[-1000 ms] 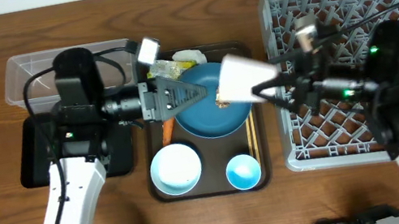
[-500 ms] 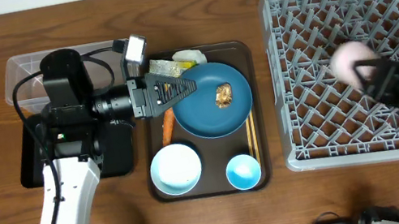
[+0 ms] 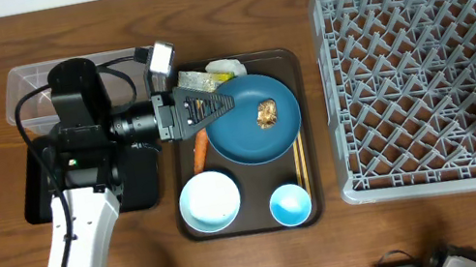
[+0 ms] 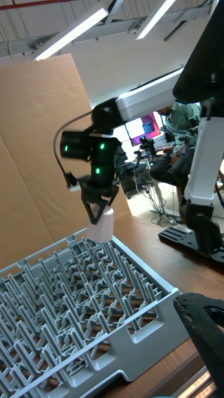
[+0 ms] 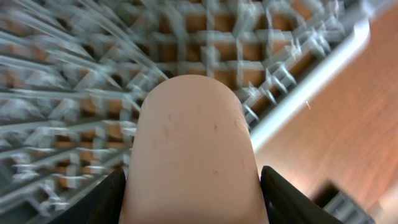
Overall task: Sort waste into correct bins and load items into the dishwasher rack
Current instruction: 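Carry the pink cup with right gripper into the dish rack's front-right corner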
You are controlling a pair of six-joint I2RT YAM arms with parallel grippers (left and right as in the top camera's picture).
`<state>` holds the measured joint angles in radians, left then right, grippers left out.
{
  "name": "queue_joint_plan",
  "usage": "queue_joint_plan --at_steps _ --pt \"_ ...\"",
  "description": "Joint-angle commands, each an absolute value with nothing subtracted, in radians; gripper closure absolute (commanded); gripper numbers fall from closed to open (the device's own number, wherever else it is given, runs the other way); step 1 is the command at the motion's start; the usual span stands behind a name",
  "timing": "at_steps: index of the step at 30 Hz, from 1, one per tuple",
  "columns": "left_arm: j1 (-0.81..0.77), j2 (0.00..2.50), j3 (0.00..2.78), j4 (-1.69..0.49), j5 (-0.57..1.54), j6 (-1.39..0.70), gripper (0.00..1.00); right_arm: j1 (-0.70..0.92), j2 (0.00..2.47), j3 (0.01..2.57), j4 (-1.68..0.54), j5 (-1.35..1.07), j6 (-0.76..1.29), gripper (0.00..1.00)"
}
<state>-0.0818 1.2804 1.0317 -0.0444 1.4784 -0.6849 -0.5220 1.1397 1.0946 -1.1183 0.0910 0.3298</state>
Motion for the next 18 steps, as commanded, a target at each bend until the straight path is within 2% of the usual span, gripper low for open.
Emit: queue_joint_plan --at_steps 1,8,9,10,12,13,18 --pt "-0.079 1.281 1.055 -0.042 1.485 -0.693 0.02 -0.556 1.205 1.112 -1.15 0.127 0.344 0.58" --pt "-0.079 1.281 1.055 -0.043 1.485 -0.693 0.02 -0.57 1.339 1.111 -1.166 0.108 0.344 0.6" --pt "-0.079 1.281 1.055 -0.043 1.485 -0.693 0.02 -0.57 1.354 1.111 -1.158 0.108 0.344 0.51" --pt "-0.079 1.281 1.055 -0.043 1.485 -0.693 0.02 -0.57 1.368 1.111 -1.148 0.108 0.344 0.36" --pt "-0.079 1.281 1.055 -0.043 1.485 -0.693 0.02 -0.57 1.388 1.112 -1.128 0.088 0.344 0.16" --pt "-0.079 1.281 1.055 -0.043 1.485 -0.688 0.02 -0.57 1.39 1.112 -1.125 0.075 0.343 0.1" --pt "-0.08 1.281 1.055 -0.043 1.484 -0.673 0.02 -0.569 1.356 1.139 -1.108 -0.012 0.3 0.05"
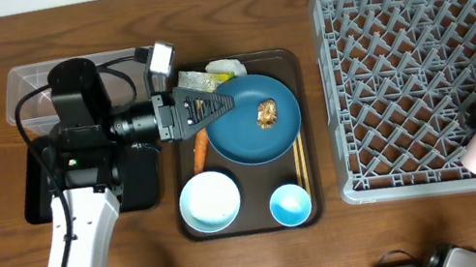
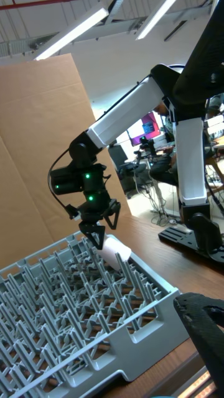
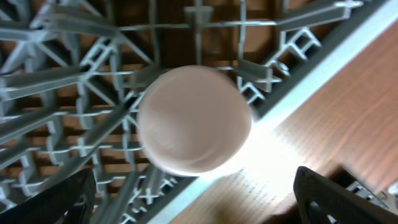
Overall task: Sort waste into correct bins and load items into the dishwasher rack
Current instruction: 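Carry the pink cup with right gripper into the dish rack's front-right corner, then grasp the light-blue cup with the left gripper and lift it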
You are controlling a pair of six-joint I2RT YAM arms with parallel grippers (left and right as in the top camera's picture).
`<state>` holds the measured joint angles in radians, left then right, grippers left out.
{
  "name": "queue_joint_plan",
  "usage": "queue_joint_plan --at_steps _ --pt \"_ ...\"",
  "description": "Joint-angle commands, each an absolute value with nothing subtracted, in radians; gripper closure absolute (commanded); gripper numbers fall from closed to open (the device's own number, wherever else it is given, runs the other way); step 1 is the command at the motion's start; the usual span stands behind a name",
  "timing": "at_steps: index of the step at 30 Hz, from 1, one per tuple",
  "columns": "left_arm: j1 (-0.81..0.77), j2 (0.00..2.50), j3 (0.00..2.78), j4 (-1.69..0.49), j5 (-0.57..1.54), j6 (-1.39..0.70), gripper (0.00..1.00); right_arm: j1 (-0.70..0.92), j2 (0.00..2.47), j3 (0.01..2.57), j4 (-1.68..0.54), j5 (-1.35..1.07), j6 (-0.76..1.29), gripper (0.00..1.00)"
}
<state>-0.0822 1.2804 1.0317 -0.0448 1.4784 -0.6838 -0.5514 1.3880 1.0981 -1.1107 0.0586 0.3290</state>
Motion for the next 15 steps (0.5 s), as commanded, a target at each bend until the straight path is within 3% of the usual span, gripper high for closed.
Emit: queue_joint_plan --at_steps 1,10,15 --pt "-0.08 1.281 1.055 -0.043 1.484 -0.662 0.02 -0.569 1.34 1.154 -1.108 -0.058 0.276 0.05" --pt "-0.199 1.281 1.055 -0.052 1.376 -0.602 0.02 -0.558 1.148 1.271 -1.107 -0.402 0.155 0.05" --pt "-0.343 1.282 1.055 -0.269 1.129 -0.477 0.05 -0.55 1.081 1.272 -1.104 -0.461 0.155 0.04"
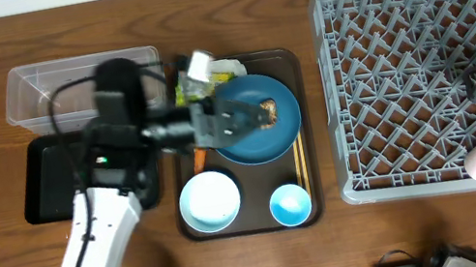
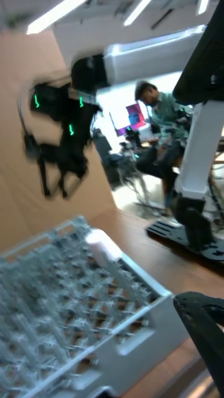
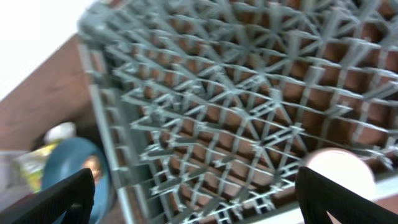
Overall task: Sort waste into correct bins and load items into the dishwasher rack
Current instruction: 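Grasp the light-blue cup with the left gripper and lift it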
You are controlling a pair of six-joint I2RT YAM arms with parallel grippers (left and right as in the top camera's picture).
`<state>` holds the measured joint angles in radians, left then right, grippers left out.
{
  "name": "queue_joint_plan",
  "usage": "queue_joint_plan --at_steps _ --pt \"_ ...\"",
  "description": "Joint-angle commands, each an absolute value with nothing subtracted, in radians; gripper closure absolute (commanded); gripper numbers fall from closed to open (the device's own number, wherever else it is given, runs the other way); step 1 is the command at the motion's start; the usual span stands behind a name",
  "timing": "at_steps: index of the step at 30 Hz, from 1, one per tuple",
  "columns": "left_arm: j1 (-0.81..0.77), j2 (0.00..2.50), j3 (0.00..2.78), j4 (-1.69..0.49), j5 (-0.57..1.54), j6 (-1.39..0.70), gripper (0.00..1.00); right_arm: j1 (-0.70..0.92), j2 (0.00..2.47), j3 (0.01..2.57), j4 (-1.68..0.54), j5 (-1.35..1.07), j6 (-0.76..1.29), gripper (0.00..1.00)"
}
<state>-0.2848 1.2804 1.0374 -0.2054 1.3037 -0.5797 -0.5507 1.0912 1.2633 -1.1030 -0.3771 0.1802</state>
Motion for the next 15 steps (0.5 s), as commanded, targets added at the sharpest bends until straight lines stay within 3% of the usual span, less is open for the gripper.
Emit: queue_joint_plan --at_steps 1,6,11,15 --pt "-0.371 1.281 1.055 -0.345 1.045 -0.45 0.07 -0.546 1.077 1.272 -1.106 -0.461 0.155 0.03" --pt "-0.532 1.281 1.055 -0.688 0.501 -0.396 0.14 -0.522 1.086 1.269 -1.115 -0.461 0.155 0.03" --pt "-0.685 1.298 1.055 -0.791 0.251 -0.414 0.33 -0.503 1.1 1.268 -1.115 -0.461 0.156 0.03" --pt "-0.781 1.361 1.055 -0.818 0.137 -0.422 0.34 -0.498 1.102 1.267 -1.116 -0.461 0.155 0.03"
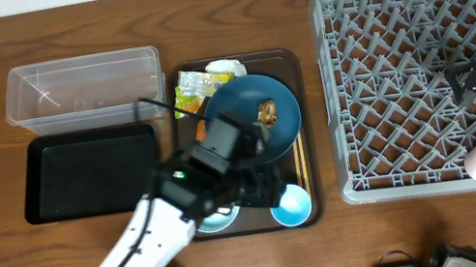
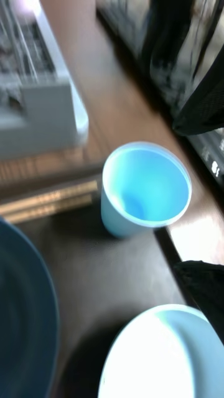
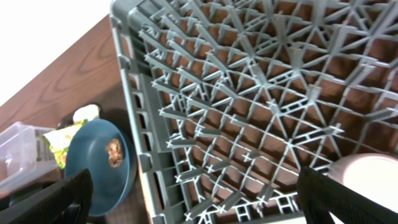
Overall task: Sort waste into correct bins and load items into the dishwasher rack
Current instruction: 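Grasp the light-blue cup with the left gripper and lift it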
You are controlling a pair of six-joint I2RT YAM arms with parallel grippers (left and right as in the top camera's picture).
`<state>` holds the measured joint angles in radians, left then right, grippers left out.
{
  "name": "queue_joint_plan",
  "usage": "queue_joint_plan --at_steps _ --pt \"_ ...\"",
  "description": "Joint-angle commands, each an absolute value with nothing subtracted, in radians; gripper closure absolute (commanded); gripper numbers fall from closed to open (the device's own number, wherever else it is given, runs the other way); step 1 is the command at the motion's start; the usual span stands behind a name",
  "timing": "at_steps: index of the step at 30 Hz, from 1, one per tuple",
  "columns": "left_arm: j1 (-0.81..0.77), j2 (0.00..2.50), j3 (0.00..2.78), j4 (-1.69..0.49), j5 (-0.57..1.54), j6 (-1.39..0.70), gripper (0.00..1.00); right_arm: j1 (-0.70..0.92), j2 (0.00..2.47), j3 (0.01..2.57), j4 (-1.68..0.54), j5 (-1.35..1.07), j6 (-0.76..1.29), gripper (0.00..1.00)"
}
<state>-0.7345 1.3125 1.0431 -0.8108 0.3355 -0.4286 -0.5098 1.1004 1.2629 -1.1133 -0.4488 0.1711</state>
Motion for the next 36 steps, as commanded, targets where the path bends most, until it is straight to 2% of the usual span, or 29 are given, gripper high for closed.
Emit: queue_joint_plan --at_steps 1,3,6,12,18,20,28,33,36 --pt "-0.795 1.383 1.055 -0.817 0.137 -0.422 0.35 -0.498 1.102 1.267 -1.119 -0.461 0.155 0.04" --pt "-0.817 1.439 1.055 -0.81 0.137 -0.422 0.35 -0.498 1.102 1.267 -1.122 -0.46 0.155 0.04" --pt "-0.827 1.519 1.055 -0.801 0.138 -0.421 0.44 -0.498 1.103 1.267 -1.126 -0.46 0.155 0.04" --pt "-0.827 1.597 1.055 -0.76 0.148 -0.419 0.56 -0.498 1.103 1.267 -1.126 -0.452 0.155 0.04" --pt "-0.827 1.614 1.055 -0.744 0.148 -0.419 0.8 -0.498 1.103 1.267 -1.126 -0.452 0.155 0.05" --pt "-0.827 1.614 1.055 -0.744 0.149 -0.419 0.93 -0.498 1.103 1.267 -1.126 -0.452 0.155 0.05" --pt "-0.785 1.54 1.113 -0.79 0.321 -0.4 0.94 -0.498 1.103 1.267 -1.127 -0.453 0.154 0.04" --pt "-0.668 1.428 1.178 -0.835 0.394 -0.371 0.94 -0.496 1.103 1.267 -1.13 -0.534 0.086 0.05" --pt "-0.535 1.37 1.188 -0.826 0.542 -0.329 0.94 -0.491 1.103 1.267 -1.129 -0.664 0.037 0.06"
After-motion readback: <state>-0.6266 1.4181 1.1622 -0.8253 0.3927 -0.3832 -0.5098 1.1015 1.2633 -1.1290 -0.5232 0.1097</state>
